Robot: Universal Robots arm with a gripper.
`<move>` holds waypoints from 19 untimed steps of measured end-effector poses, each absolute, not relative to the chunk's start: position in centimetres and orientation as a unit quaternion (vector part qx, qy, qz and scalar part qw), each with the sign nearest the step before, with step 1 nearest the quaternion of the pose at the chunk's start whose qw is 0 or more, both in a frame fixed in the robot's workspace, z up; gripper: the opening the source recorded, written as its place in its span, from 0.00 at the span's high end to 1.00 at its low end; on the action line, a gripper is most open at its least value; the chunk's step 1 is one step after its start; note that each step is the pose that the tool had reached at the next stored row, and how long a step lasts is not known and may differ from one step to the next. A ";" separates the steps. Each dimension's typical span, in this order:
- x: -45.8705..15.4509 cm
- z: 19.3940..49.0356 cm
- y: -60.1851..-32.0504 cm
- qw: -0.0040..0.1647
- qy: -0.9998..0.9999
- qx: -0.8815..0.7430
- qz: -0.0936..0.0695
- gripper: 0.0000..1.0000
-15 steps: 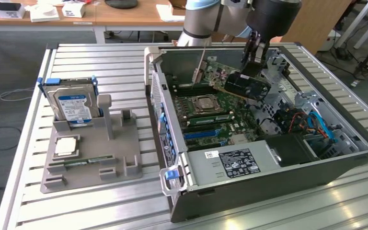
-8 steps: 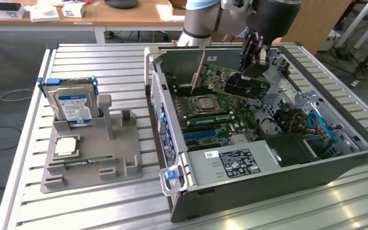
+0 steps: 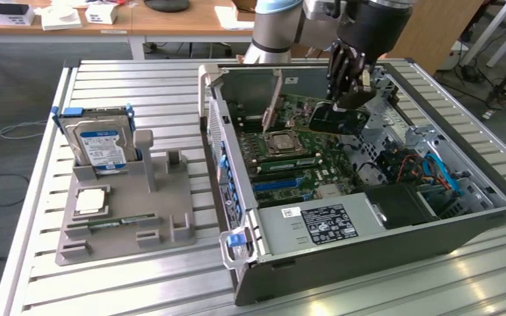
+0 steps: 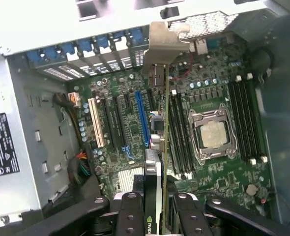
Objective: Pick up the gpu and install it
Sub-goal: 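Insert the gpu into the slot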
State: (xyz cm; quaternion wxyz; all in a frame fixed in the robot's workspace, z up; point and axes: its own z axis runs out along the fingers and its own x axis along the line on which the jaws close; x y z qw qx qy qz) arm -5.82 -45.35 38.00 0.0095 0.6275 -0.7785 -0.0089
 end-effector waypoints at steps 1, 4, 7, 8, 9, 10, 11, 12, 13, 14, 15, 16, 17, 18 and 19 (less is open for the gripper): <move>-5.8 38.0 -45.3 0.010 -0.773 0.634 -0.009 0.73; -5.8 37.8 -45.3 0.010 -0.755 0.656 -0.009 0.73; -5.8 37.7 -45.3 0.010 -0.737 0.676 -0.008 0.73; -5.8 37.6 -45.3 0.010 -0.731 0.682 -0.008 0.73; -5.8 37.6 -45.3 0.010 -0.724 0.690 -0.008 0.73; -5.8 37.6 -45.3 0.010 -0.719 0.694 -0.008 0.73; -5.8 37.6 -45.4 0.010 -0.718 0.696 -0.008 0.73; -5.8 37.6 -45.4 0.010 -0.717 0.697 -0.008 0.73; -5.8 37.6 -45.3 0.010 -0.717 0.697 -0.008 0.73; -5.8 37.6 -45.3 0.010 -0.717 0.697 -0.008 0.73; -5.8 37.6 -45.3 0.010 -0.717 0.697 -0.008 0.73; -5.8 37.6 -45.3 0.010 -0.717 0.697 -0.008 0.73; -5.8 37.5 -45.3 0.010 -0.716 0.698 -0.007 0.73; -5.8 37.5 -45.3 0.009 -0.714 0.700 -0.007 0.73; -5.8 37.5 -45.3 0.008 -0.710 0.704 -0.006 0.73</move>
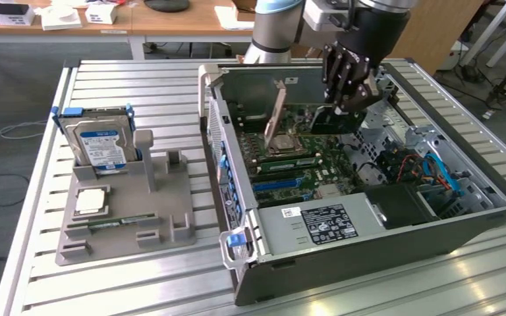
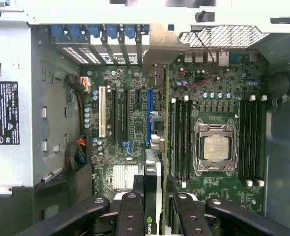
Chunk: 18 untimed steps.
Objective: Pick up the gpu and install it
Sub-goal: 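Insert the gpu into the slot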
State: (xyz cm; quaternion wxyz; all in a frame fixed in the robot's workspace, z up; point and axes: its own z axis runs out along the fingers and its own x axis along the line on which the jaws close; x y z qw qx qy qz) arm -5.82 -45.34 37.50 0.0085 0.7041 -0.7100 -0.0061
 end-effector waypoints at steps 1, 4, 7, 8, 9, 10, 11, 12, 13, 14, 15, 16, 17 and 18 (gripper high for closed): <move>-5.8 37.5 -45.3 0.008 -0.706 0.708 -0.006 0.73; -5.8 37.5 -45.3 0.008 -0.698 0.716 -0.005 0.73; -5.8 37.4 -45.3 0.004 -0.694 0.720 -0.001 0.73; -5.8 37.4 -45.3 0.002 -0.692 0.722 0.001 0.73; -5.8 37.4 -45.3 0.000 -0.690 0.724 0.003 0.73; -5.8 37.4 -45.3 -0.003 -0.688 0.725 0.006 0.73; -5.8 37.4 -45.3 -0.004 -0.687 0.726 0.007 0.73; -5.9 37.4 -45.3 -0.005 -0.687 0.726 0.008 0.73; -6.0 37.4 -45.3 -0.005 -0.687 0.726 0.008 0.73; -6.1 37.4 -45.3 -0.005 -0.688 0.726 0.008 0.73; -6.2 37.4 -45.3 -0.005 -0.689 0.725 0.008 0.73; -6.3 37.4 -45.3 -0.005 -0.689 0.724 0.008 0.73; -6.4 37.4 -45.3 -0.005 -0.690 0.723 0.008 0.73; -6.4 37.4 -45.3 -0.005 -0.691 0.722 0.009 0.73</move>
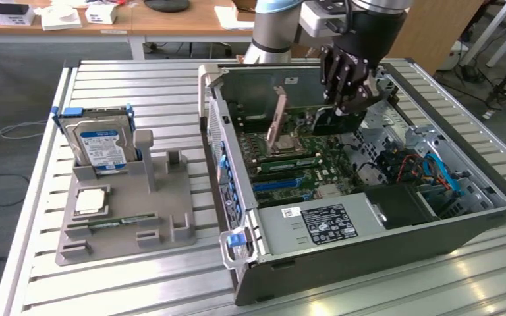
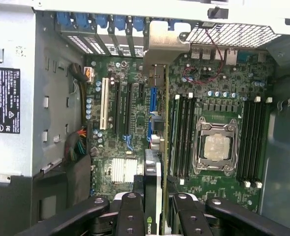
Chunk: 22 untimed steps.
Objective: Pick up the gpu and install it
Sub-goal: 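Insert the gpu into the slot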
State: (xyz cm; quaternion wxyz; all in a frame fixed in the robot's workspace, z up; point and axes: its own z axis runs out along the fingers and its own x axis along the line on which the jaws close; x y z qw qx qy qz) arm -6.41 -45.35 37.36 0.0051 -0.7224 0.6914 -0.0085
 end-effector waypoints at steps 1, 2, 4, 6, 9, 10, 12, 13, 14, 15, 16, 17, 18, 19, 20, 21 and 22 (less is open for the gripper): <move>-6.5 37.3 -45.3 0.005 0.692 -0.722 -0.009 0.73; -6.5 37.3 -45.3 0.005 0.693 -0.721 -0.009 0.73; -6.6 37.2 -45.3 0.005 0.697 -0.717 -0.009 0.73; -6.6 37.1 -45.3 0.005 0.702 -0.712 -0.009 0.73; -6.6 37.1 -45.3 0.005 0.705 -0.709 -0.009 0.73; -6.6 37.1 -45.3 0.005 0.705 -0.709 -0.009 0.73; -6.6 37.0 -45.3 0.005 0.705 -0.709 -0.009 0.73; -6.6 36.9 -45.3 0.006 0.705 -0.709 -0.009 0.73; -6.6 36.7 -45.3 0.006 0.705 -0.709 -0.009 0.73; -6.6 36.6 -45.3 0.005 0.705 -0.709 -0.009 0.73; -6.6 36.4 -45.3 0.005 0.705 -0.709 -0.009 0.73; -6.6 36.2 -45.3 0.005 0.705 -0.709 -0.009 0.73; -6.6 36.0 -45.3 0.005 0.705 -0.709 -0.009 0.73; -6.6 35.9 -45.3 0.005 0.706 -0.709 -0.009 0.73; -6.6 35.7 -45.3 0.005 0.706 -0.708 -0.009 0.73; -6.6 35.5 -45.3 0.005 0.706 -0.708 -0.009 0.73; -6.6 35.4 -45.3 0.005 0.706 -0.708 -0.009 0.73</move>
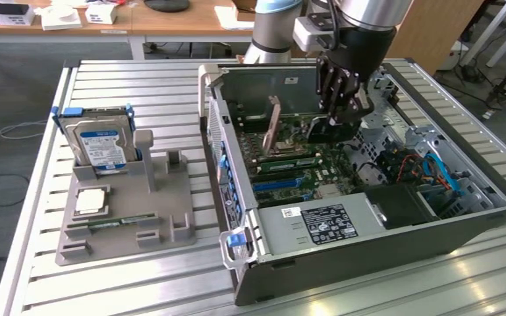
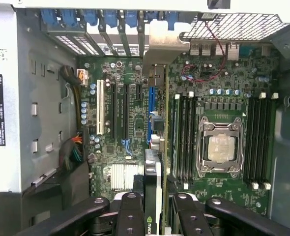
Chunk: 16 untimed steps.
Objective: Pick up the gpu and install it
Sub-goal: 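Insert the gpu into the slot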
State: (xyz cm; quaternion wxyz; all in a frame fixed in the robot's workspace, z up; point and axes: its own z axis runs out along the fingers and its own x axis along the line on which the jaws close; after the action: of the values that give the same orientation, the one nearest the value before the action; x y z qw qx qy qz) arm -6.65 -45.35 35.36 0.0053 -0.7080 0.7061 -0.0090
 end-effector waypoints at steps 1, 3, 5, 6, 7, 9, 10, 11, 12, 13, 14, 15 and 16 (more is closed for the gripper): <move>-6.6 35.2 -45.3 0.005 0.706 -0.708 -0.009 0.73; -6.7 34.9 -45.3 0.005 0.707 -0.708 -0.009 0.73; -6.7 34.6 -45.3 0.005 0.707 -0.707 -0.009 0.73; -6.7 34.5 -45.3 0.005 0.707 -0.707 -0.009 0.73; -6.7 34.3 -45.3 0.005 0.707 -0.707 -0.009 0.73; -6.7 34.0 -45.3 0.005 0.707 -0.707 -0.009 0.73; -6.7 33.8 -45.3 0.005 0.707 -0.707 -0.009 0.73; -6.7 33.7 -45.3 0.005 0.708 -0.707 -0.009 0.73; -6.7 33.5 -45.3 0.005 0.708 -0.706 -0.009 0.73; -6.7 33.4 -45.3 0.005 0.708 -0.706 -0.009 0.73; -6.7 33.3 -45.3 0.005 0.708 -0.706 -0.009 0.73; -6.7 33.2 -45.3 0.005 0.708 -0.706 -0.009 0.73; -6.7 33.1 -45.3 0.005 0.708 -0.706 -0.009 0.73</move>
State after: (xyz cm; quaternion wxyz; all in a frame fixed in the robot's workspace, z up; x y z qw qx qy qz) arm -6.70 -45.35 33.06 0.0053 -0.7064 0.7078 -0.0090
